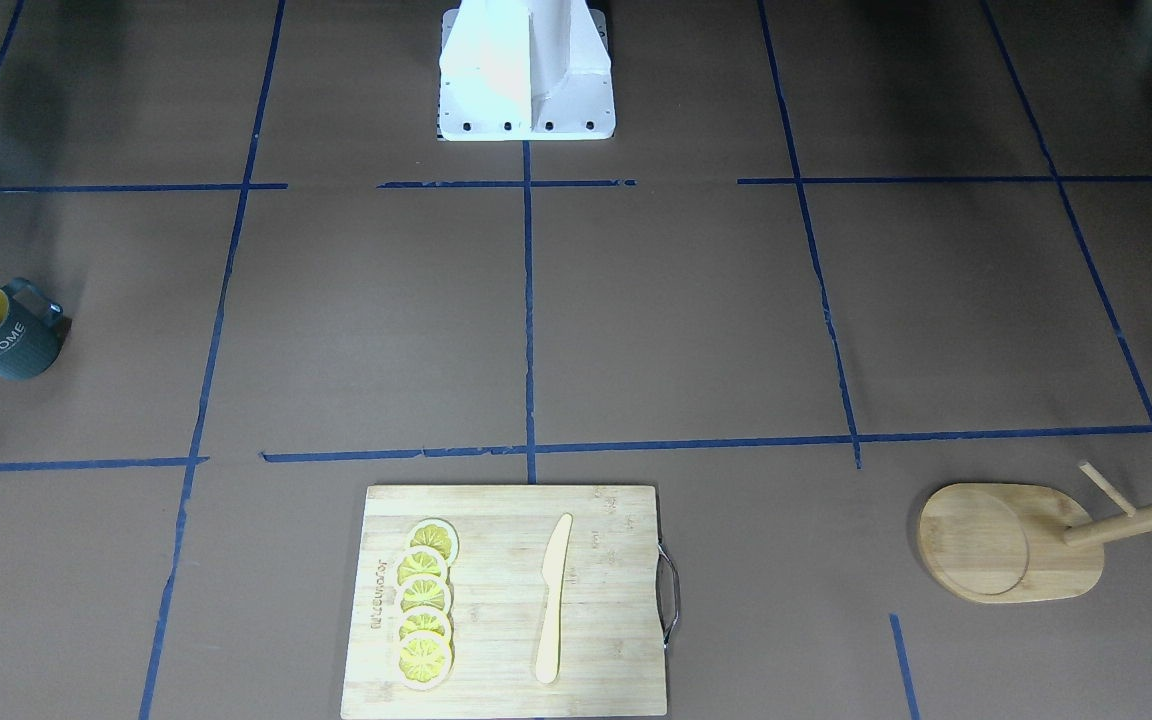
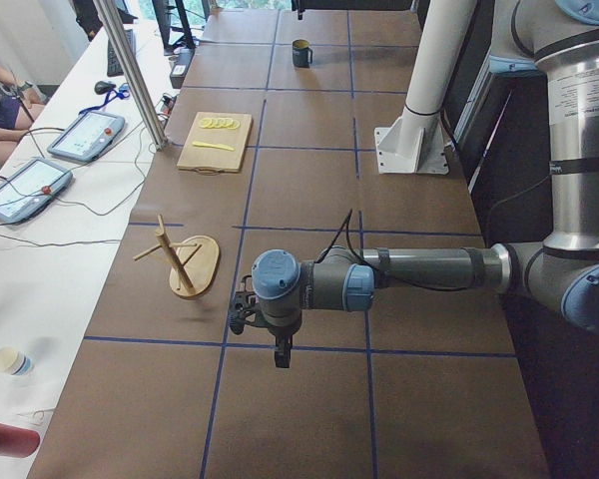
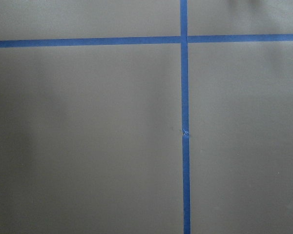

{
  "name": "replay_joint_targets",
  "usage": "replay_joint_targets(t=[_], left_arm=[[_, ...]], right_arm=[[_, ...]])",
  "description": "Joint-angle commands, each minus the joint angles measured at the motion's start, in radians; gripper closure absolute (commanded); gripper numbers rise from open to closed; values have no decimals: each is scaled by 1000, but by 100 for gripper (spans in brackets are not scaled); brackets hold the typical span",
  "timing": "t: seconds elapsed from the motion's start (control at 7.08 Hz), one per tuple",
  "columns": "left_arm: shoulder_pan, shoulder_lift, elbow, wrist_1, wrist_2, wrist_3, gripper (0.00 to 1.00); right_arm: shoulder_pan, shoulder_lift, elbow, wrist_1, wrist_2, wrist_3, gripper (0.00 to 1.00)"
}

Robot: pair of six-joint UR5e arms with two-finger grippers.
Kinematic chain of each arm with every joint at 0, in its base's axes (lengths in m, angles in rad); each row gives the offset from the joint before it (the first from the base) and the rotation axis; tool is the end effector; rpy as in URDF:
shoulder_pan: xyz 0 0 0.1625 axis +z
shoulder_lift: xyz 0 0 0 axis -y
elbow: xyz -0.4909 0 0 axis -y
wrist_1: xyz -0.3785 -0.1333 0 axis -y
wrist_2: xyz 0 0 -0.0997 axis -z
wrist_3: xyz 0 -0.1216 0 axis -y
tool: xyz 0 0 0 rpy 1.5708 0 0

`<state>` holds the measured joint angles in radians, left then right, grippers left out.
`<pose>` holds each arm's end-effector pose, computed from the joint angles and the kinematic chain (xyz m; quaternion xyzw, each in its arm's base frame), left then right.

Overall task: Hang cup on storage rack
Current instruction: 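Lower the right gripper toward the teal mug's handle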

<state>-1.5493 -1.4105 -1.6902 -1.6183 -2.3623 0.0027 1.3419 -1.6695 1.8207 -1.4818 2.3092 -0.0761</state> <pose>-0.0382 -0.4010 0.7474 -0.0006 0.3855 0.0124 0.9226 -0.0506 -0.4441 0.6576 0.0841 -0.3658 -0.1834 0.9086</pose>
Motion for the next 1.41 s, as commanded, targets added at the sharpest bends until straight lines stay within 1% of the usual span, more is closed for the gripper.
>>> replay_joint_targets(t=[0.0,0.28,0.85,1.27], left_arm=[[0,1,0,0,0,0,0],[2,1,1,-2,0,0,0],[2,1,1,-3,0,2,0],[2,1,0,-3,0,2,0]], right_arm=[[-107,20,5,-2,-5,10,0],[-110,24,-12,-2,-7,10,0],[-115,86,-96,-2,-7,12,0],[-154,86,-142,-2,-8,10,0]])
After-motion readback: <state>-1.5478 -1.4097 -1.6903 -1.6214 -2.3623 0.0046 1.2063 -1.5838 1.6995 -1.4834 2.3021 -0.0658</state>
